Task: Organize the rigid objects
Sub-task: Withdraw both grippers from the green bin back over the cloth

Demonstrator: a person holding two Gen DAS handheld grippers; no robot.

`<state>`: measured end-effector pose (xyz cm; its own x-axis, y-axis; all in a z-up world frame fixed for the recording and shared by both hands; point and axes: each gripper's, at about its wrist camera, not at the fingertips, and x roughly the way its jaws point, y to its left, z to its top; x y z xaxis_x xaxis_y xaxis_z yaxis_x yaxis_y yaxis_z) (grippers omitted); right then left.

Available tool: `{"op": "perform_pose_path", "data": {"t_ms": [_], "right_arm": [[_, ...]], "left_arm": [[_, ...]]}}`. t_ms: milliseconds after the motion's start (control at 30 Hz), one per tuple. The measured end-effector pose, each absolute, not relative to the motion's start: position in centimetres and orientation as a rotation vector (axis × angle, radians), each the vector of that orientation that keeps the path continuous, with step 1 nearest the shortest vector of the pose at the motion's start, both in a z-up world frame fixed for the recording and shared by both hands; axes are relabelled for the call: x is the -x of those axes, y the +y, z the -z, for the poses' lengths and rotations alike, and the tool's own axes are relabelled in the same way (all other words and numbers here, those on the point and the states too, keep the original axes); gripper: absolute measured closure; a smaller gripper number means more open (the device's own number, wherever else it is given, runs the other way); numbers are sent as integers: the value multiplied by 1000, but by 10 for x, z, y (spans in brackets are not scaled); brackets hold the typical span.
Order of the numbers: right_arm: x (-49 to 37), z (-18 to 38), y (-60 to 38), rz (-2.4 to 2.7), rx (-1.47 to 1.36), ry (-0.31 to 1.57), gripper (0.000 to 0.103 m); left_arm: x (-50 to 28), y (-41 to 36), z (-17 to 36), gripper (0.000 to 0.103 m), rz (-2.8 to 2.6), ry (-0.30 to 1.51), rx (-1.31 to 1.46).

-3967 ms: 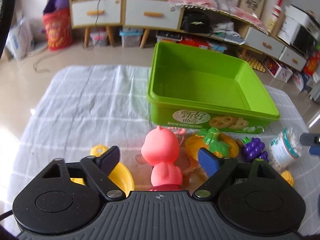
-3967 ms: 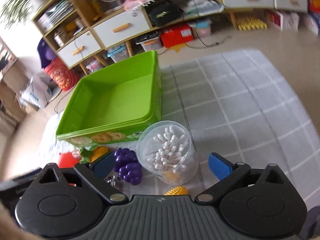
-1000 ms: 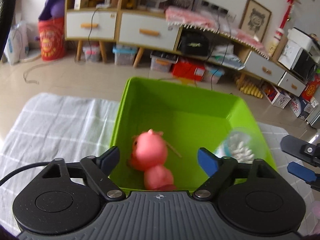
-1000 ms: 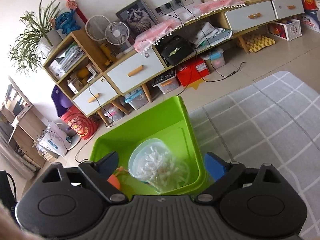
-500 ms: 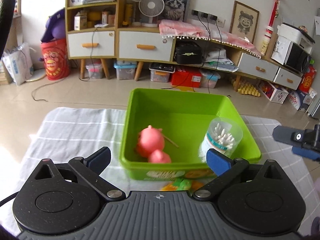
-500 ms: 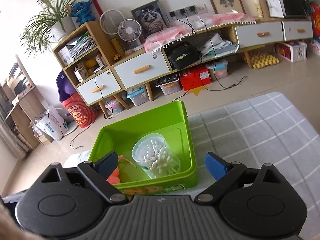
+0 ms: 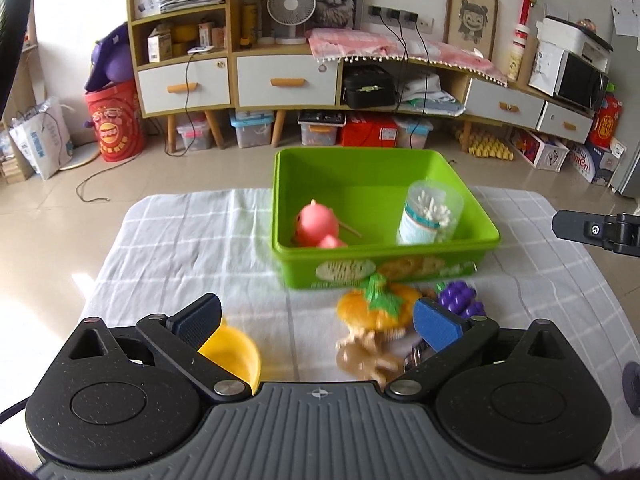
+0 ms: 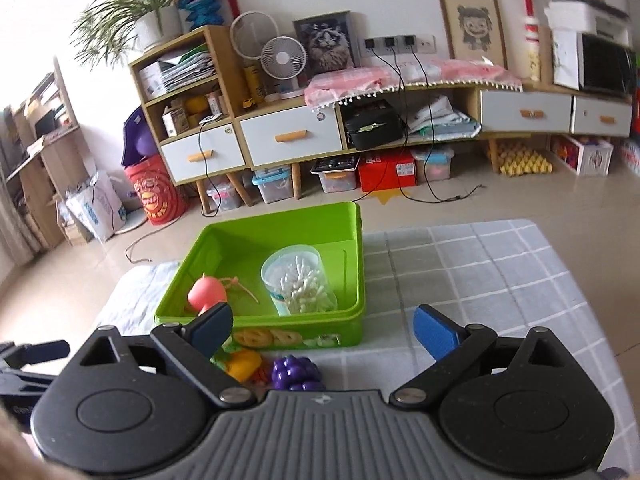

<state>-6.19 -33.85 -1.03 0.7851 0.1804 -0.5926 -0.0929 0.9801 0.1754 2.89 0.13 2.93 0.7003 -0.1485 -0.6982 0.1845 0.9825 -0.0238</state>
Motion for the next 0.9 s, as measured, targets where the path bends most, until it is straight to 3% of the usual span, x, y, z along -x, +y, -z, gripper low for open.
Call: {"op": "perform_pose_path", "data": {"t_ms": [533,900], "right_arm": [[139,10,-347,-201,-84,535,13],[153,32,-359,-248,-124,622,13]], "left_arm": [[70,17,-34,2,173,815,-17],[128,21,-18,2,134,811,23]]}}
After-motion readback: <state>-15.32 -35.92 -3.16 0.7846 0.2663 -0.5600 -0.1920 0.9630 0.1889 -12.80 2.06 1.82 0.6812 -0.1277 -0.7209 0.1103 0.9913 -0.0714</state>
